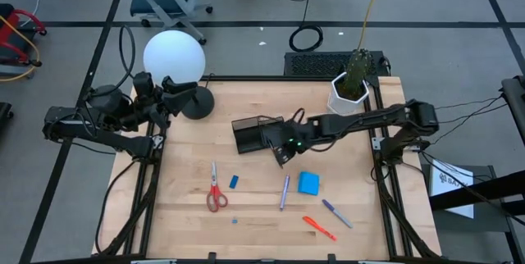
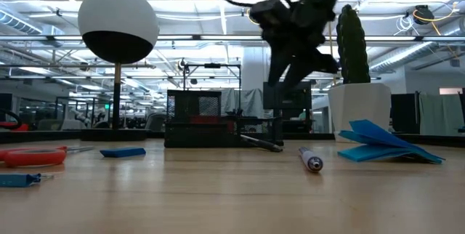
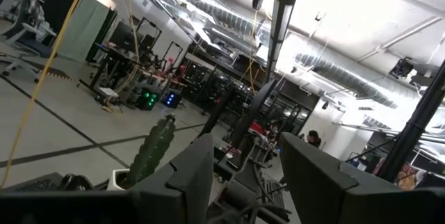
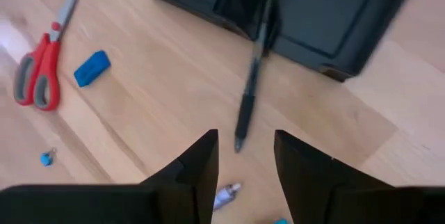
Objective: Pick and place office supplies into organizer
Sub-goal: Put the top black pen into the black desk organizer
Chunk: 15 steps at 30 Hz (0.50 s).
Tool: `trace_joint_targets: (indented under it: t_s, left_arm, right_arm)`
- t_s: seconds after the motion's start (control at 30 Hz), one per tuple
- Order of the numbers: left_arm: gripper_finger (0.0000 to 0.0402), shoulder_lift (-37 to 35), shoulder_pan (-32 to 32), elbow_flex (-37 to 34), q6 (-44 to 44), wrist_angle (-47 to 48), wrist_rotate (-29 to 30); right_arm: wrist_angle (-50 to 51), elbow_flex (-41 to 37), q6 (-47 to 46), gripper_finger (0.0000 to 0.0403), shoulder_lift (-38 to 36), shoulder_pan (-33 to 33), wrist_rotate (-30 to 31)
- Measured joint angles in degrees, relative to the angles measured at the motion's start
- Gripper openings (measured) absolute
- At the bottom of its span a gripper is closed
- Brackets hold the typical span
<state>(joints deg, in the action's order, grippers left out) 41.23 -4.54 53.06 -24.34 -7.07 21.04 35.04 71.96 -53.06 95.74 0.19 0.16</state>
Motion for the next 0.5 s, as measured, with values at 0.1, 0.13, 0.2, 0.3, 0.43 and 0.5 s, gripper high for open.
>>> trace_joint_targets:
  t_s: [0.1, 0.13, 0.2, 0.3, 0.43, 0.5]
  left_arm:
    - [0.017, 0.0, 0.0, 0.0, -0.03, -0.02, 0.01]
    - [0.017, 0.0, 0.01, 0.0, -0.04, -0.02, 0.02]
    - [0.017, 0.0, 0.01, 0.0, 0.04, -0.02, 0.02]
    - [0.017, 0.0, 0.01, 0.0, -0.03, 0.0, 0.02]
    - [0.017, 0.0, 0.01, 0.0, -0.03, -0.02, 0.02]
    - [0.017, 0.0, 0.0, 0.0, 0.03, 0.0, 0.02]
  right_arm:
    - [2.97, 4.64, 0.6, 0.013, 3.92, 0.69, 1.21]
    - [3.01, 5.82, 0.92, 0.013, 5.03, 0.82, 1.93]
    - [3.07, 8.07, 1.17, 0.013, 6.64, 1.16, 3.18]
    - [2.99, 10.98, -1.63, 0.013, 8.65, 1.5, 4.32]
    - [3.92, 13.24, -2.22, 0.013, 11.45, 1.61, 4.17]
    - [5.52, 14.58, -3.22, 0.013, 12.99, 1.61, 4.17]
